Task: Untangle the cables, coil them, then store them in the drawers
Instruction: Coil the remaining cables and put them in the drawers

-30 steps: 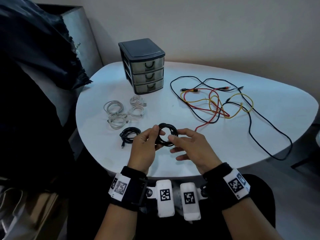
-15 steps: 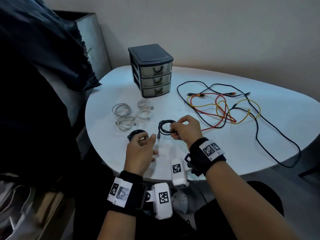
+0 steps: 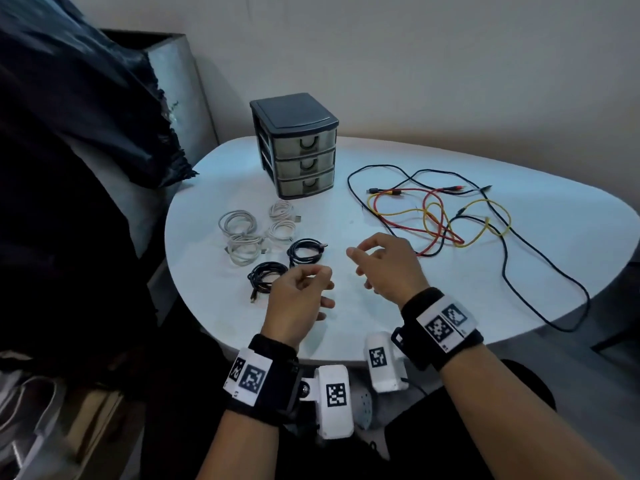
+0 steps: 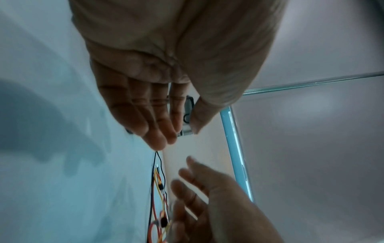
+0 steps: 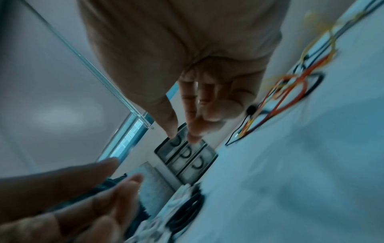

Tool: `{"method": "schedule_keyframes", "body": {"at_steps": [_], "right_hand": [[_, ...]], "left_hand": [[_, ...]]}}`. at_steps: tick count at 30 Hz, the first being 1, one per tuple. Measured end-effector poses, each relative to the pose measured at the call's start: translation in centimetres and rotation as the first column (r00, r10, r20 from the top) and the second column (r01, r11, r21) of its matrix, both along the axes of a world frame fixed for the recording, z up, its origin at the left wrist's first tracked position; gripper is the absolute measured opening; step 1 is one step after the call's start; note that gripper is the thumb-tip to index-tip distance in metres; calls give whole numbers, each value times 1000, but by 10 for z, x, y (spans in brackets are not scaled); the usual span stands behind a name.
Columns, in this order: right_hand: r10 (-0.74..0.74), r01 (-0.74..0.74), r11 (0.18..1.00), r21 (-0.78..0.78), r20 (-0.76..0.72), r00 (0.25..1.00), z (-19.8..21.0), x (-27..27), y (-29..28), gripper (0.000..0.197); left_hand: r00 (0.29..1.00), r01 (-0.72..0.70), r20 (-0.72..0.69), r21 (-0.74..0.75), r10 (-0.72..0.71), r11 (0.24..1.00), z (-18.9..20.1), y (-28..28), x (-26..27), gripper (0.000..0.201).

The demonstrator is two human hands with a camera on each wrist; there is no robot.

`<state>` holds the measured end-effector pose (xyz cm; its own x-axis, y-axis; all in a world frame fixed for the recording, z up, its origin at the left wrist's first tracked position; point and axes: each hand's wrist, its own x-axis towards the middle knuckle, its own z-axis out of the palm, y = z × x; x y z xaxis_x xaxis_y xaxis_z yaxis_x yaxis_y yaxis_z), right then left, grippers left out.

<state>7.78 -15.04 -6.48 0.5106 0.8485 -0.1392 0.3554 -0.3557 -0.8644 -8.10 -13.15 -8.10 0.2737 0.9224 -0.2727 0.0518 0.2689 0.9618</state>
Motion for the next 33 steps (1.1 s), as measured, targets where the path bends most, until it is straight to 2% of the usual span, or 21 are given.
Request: {"method": "schedule_keyframes", "body": {"at_steps": [3, 4, 7, 8, 9, 11, 14, 17, 20, 23, 26, 30, 33], "right_hand": [[-65, 84, 994, -69, 246, 967, -3, 33, -18, 6], [-43, 86, 988, -128, 306, 951, -4, 42, -24, 11], [239, -66, 907, -416, 379, 894, -8, 54, -33, 44], [322, -114, 875, -471, 390, 863, -10, 54, -33, 45], [371, -147, 865, -480, 413, 832, -11, 51, -33, 38], [391, -207, 893, -400, 461, 796, -8, 46, -32, 19], [425, -332, 902, -275, 439, 792, -2, 36, -35, 24], [506, -425, 860, -282, 379, 775, 0, 34, -37, 35], [412, -362, 909, -206, 325, 851, -3, 55, -32, 33], [275, -237, 959, -154, 324, 905, -6, 81, -27, 20], [249, -185, 962, -203, 361, 899, -13, 97, -26, 11], [186, -98, 971, -218, 431, 883, -17, 111, -28, 15], [305, -192, 925, -327, 342, 889, -14, 113, -29, 26]], "left_hand": [[995, 100, 0, -11, -100, 995, 7, 2, 22, 14], [991, 132, -11, -14, -133, 991, 9, 3, 28, 15], [977, 203, -57, -24, -204, 979, 14, 4, 48, 19], [973, 218, -78, -23, -219, 976, 15, 4, 54, 19], [969, 228, -97, -24, -229, 973, 15, 4, 60, 20], [966, 228, -118, -32, -230, 973, 13, 4, 67, 23], [969, 211, -111, -74, -219, 975, 4, 2, 67, 33], [986, 169, 27, -191, -167, 967, -8, -1, 64, 31], [986, 110, 153, -276, -69, 955, -15, 0, 61, 24], [979, 163, 162, -261, -124, 951, -15, 0, 59, 19], [969, 242, 101, -224, -224, 944, -12, -2, 60, 16], [966, 253, -9, -199, -260, 947, -14, 3, 65, 17], [967, 227, -77, -184, -244, 956, -13, 6, 68, 15]]}}
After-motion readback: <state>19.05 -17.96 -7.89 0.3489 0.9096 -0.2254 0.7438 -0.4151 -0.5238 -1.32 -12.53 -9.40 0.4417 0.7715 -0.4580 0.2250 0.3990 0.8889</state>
